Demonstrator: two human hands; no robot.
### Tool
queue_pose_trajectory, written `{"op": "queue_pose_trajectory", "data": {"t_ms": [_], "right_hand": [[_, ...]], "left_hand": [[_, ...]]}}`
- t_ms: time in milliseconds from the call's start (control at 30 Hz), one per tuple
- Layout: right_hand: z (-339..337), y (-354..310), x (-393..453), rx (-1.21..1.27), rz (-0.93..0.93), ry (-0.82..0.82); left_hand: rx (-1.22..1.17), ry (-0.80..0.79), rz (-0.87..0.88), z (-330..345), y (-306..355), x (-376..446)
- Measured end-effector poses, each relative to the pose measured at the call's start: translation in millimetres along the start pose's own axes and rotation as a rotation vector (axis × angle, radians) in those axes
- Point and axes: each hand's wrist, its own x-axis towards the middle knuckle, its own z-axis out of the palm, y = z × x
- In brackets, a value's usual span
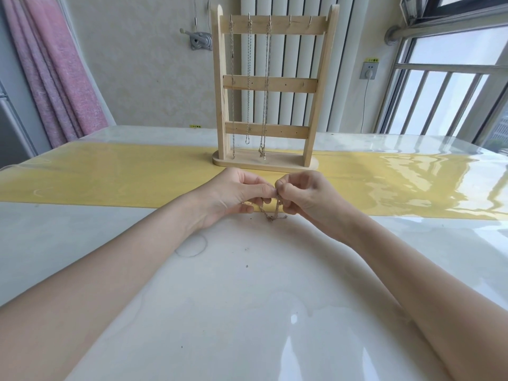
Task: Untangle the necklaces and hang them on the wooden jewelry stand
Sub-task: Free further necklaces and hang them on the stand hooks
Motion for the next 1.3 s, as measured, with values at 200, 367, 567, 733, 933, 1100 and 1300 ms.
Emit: {"op": "queue_pose_trajectory", "data": {"t_ms": [200, 367, 567, 733, 933, 1100, 1300], "right_hand": [[2.6, 0.8, 2.1, -0.003, -0.052, 0.138], [-2.0, -1.1, 3.2, 0.171, 0.005, 0.105], [-1.3, 1.9, 5.3, 0.213, 0.017, 0.038], [0.9, 1.4, 5.3, 0.208, 0.010, 0.064], [3.5, 0.7, 3.6, 0.121, -0.040, 0.097], [5.1, 0.4, 2.5, 0.001, -0.072, 0.117], [2.3, -2.9, 1.9, -0.061, -0.098, 0.122]], "left_hand": [[-0.145, 0.091, -0.086, 3.7, 1.7, 4.0], [-0.171, 0.153, 0.013, 2.5, 5.2, 4.5], [-0.163, 0.094, 0.054, 5.2, 6.1, 2.4], [-0.251, 0.055, 0.013, 6.9, 6.2, 2.1], [-0.375, 0.112, -0.046, 8.0, 6.7, 5.0], [-0.337, 0.168, -0.030, 9.3, 4.4, 7.3], [-0.220, 0.160, -0.009, 6.0, 1.4, 7.5]]}}
